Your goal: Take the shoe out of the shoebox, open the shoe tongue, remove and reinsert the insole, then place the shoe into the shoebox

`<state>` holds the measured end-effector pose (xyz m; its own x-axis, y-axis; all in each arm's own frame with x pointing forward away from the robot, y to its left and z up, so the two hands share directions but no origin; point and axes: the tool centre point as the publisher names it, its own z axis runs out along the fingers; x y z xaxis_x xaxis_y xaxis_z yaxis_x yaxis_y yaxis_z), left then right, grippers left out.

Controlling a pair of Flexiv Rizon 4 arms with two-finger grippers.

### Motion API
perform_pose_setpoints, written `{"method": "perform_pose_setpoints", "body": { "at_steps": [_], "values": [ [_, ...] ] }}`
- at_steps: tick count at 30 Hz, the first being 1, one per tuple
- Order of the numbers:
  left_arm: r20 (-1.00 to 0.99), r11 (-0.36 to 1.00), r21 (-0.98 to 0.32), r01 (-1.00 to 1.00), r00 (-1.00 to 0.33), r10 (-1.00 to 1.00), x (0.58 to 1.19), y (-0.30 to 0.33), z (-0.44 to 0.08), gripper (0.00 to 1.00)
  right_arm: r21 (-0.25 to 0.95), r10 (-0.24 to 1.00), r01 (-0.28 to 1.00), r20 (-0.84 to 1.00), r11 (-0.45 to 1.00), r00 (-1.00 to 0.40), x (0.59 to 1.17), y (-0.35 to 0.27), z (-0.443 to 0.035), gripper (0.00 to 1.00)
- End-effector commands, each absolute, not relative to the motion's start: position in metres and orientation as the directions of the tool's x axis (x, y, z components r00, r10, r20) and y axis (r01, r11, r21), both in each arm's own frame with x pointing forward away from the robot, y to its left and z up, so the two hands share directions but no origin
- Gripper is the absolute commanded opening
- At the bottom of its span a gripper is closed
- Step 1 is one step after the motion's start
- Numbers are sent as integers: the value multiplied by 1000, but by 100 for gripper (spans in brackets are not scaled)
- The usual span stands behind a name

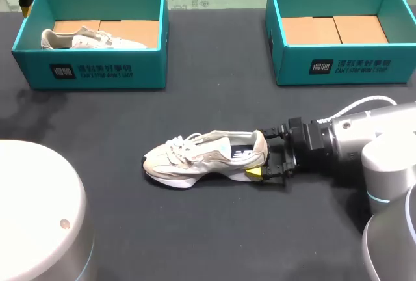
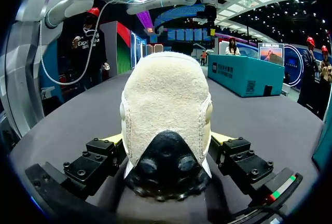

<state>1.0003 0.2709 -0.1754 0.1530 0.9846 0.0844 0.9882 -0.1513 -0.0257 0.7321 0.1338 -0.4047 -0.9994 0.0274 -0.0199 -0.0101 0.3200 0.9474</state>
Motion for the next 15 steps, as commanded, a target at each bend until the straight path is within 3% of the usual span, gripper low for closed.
{"method": "perform_pose_setpoints", "body": {
  "at_steps": [1,14,15],
  "values": [
    [87,-152,-24,988,154,984,999,271,-175,100,946,16,-13,-19,325,-1000,735,142,-408,100],
    [87,-152,-24,988,154,984,999,271,-175,100,946,1,-15,-16,323,-1000,735,149,-416,100],
    [87,-152,-24,988,154,984,999,271,-175,100,946,0,-15,-16,323,-1000,735,149,-416,90]
  ]
}}
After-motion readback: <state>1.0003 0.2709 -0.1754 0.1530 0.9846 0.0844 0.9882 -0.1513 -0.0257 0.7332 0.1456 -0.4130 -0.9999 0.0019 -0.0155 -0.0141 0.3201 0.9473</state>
